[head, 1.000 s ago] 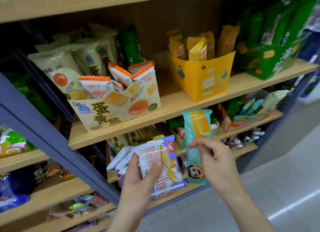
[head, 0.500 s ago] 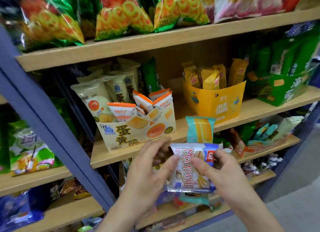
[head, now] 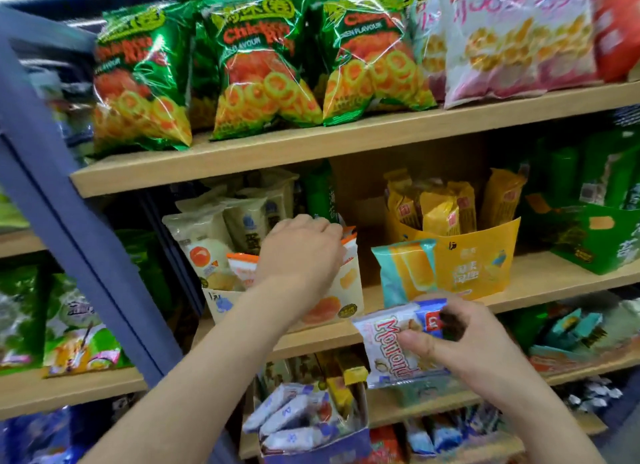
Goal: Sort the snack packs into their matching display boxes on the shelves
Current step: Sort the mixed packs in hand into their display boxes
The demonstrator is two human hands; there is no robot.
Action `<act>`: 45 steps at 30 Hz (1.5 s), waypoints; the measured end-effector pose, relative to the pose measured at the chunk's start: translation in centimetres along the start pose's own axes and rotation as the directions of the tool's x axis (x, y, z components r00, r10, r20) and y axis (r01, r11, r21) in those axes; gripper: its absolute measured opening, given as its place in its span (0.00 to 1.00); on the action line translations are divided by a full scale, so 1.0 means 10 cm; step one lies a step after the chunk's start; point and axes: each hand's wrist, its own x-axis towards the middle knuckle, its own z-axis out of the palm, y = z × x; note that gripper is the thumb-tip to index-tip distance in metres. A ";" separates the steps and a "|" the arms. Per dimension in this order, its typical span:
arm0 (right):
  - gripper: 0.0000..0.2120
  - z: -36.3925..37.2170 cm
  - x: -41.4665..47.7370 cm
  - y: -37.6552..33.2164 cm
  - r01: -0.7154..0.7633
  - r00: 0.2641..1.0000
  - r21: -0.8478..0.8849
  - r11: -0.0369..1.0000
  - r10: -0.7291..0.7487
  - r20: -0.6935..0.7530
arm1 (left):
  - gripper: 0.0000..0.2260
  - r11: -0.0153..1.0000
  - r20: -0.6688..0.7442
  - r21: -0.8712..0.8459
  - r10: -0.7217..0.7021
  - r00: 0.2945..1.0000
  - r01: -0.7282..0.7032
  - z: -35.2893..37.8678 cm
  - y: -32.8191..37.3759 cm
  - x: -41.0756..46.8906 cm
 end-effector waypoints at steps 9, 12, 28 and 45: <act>0.20 -0.49 0.27 0.23 0.028 0.991 -0.005 1.000 -0.027 0.128 | 0.03 0.988 0.123 0.065 -0.151 0.981 0.144 0.15 0.11 0.16; 0.25 -0.59 0.32 0.30 0.028 0.982 0.030 0.999 -0.033 0.184 | 0.10 0.985 0.187 0.054 -0.170 0.968 0.162 0.09 0.03 0.03; 0.12 -0.56 0.38 0.24 0.006 0.965 0.309 0.951 -0.087 0.247 | 0.11 0.945 0.267 -0.199 -0.203 0.942 0.260 -0.25 0.03 -0.51; 0.27 -0.37 0.24 0.12 0.099 0.975 0.254 0.962 -0.145 0.168 | 0.17 0.902 0.107 -0.136 -0.399 0.911 0.411 0.11 0.27 0.55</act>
